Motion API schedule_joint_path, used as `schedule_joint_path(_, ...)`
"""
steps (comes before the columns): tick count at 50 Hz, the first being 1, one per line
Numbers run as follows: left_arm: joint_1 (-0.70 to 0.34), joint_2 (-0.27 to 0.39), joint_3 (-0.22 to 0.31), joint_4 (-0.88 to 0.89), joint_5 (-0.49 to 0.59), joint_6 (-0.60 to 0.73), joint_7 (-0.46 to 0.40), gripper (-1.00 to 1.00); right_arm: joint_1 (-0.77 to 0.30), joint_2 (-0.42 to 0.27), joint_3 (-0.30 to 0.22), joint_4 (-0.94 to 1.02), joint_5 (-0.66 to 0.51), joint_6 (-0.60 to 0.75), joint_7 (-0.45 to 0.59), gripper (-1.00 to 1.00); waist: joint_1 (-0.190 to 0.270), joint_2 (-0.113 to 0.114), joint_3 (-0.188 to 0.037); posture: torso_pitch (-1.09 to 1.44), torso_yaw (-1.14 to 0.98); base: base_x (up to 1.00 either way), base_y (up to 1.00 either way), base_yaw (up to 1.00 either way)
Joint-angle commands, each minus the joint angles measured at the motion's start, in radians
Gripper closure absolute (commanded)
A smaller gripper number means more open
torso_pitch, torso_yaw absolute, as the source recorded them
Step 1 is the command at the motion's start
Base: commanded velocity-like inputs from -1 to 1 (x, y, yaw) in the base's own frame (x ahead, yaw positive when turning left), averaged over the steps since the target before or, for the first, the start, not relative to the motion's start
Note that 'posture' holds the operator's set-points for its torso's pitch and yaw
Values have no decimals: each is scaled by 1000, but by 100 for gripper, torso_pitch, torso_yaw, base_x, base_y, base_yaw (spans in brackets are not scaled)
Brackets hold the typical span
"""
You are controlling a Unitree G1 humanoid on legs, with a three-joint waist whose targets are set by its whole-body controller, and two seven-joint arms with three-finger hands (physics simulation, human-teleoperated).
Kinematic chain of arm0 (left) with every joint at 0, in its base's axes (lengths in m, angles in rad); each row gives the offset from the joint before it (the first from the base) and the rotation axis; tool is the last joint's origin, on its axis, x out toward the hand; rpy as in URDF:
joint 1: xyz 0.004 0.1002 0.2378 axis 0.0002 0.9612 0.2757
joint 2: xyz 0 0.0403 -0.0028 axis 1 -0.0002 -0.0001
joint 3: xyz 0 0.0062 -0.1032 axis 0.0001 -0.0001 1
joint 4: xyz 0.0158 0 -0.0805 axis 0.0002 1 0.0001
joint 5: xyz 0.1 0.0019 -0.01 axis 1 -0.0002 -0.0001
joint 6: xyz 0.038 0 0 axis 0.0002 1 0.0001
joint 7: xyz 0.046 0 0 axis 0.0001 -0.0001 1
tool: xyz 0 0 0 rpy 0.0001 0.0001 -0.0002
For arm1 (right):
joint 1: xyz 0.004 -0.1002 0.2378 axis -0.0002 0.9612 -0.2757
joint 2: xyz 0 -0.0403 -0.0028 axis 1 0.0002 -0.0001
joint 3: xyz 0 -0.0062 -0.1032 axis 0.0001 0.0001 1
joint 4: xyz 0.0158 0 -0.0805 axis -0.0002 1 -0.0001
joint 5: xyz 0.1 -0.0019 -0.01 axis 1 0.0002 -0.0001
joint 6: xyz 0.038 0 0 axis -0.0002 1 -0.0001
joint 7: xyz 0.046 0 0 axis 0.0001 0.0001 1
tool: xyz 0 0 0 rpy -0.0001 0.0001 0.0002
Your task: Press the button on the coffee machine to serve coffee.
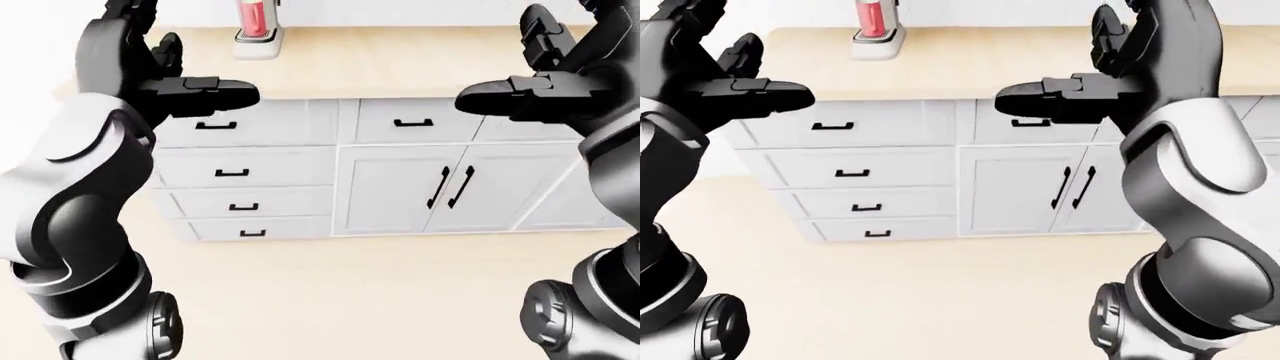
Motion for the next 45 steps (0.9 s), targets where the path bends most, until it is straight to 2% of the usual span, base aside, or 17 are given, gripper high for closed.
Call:
schedule_joint_path(1, -37, 15, 13, -31, -12, -37, 12, -100, -27, -22, -13, -18, 26, -48, -30, -100, -2, 5, -27, 0, 0, 6, 0, 0)
schedule_joint_path(8, -38, 28, 12, -24, -36, -45, 30, -100, -15, -60, -12, 0, 86, -82, -74, -100, -4, -1, -19, 0, 0, 12, 0, 0)
schedule_joint_path(11, -43, 33, 14, -30, -49, -36, 40, -100, -8, -74, -9, 2, 109, -95, -91, -100, -7, 15, -15, 0, 0, 11, 0, 0)
schedule_joint_path(13, -33, 35, 9, -25, -49, -49, 40, -100, -9, -82, -6, 1, 128, -96, -107, -100, -3, 41, -10, 0, 0, 11, 0, 0)
schedule_joint_path(19, -37, 38, 7, -23, -57, -49, 47, -100, -5, -98, 3, 7, 151, -110, -128, -100, -1, 39, -22, 0, 0, 11, 0, 0)
schedule_joint_path(24, -37, 41, 8, -21, -61, -51, 50, -100, 1, -109, 9, 14, 162, -127, -136, -100, 8, -14, -10, 0, 0, 11, 0, 0)
schedule_joint_path(26, -34, 43, 8, -17, -61, -57, 49, -100, 3, -111, 11, 16, 165, -131, -139, -100, 11, -71, -24, 0, 0, 12, 0, 0)
schedule_joint_path(27, -34, 43, 7, -16, -61, -59, 49, -100, 4, -112, 11, 15, 167, -131, -140, -100, 1, -32, -14, 0, 0, 12, 0, 0)
schedule_joint_path(28, -36, 43, 7, -18, -64, -55, 51, -100, 3, -114, 11, 15, 171, -131, -143, -100, 6, -58, -12, 0, 0, 11, 0, 0)
schedule_joint_path(29, -34, 44, 7, -19, -64, -57, 51, -100, 3, -115, 11, 15, 173, -132, -144, -100, 2, -58, -14, 0, 0, 12, 0, 0)
schedule_joint_path(31, -34, 43, 8, -23, -67, -52, 54, -100, 6, -117, 13, 17, 174, -137, -145, -100, -1, -43, -18, 0, 0, 11, 0, 0)
schedule_joint_path(35, -30, 44, 6, -21, -66, -57, 55, -100, 7, -121, 12, 15, 184, -137, -153, -100, -3, -6, -1, 0, 0, 12, 0, 0)
schedule_joint_path(37, -30, 46, 6, -19, -66, -58, 54, -100, 7, -123, 13, 16, 187, -137, -156, -100, -7, 22, -2, 0, 0, 12, 0, 0)
schedule_joint_path(39, -26, 46, 5, -15, -64, -66, 51, -100, 9, -124, 16, 18, 187, -141, -156, -100, -14, 79, -20, 0, 0, 12, 1, 0)
schedule_joint_path(41, -26, 46, 3, -11, -61, -70, 49, -100, 10, -125, 16, 18, 189, -141, -158, -100, -6, 63, -20, 0, 0, 11, 3, 0)
schedule_joint_path(42, -29, 46, 4, -15, -64, -63, 53, -100, 10, -126, 16, 19, 189, -143, -157, -100, -11, 70, -16, 0, 0, 11, 4, 0)
schedule_joint_path(45, -26, 46, 5, -16, -63, -64, 51, -100, 15, -126, 18, 21, 185, -150, -155, -100, -6, 42, -21, 0, 0, 11, 4, 0)
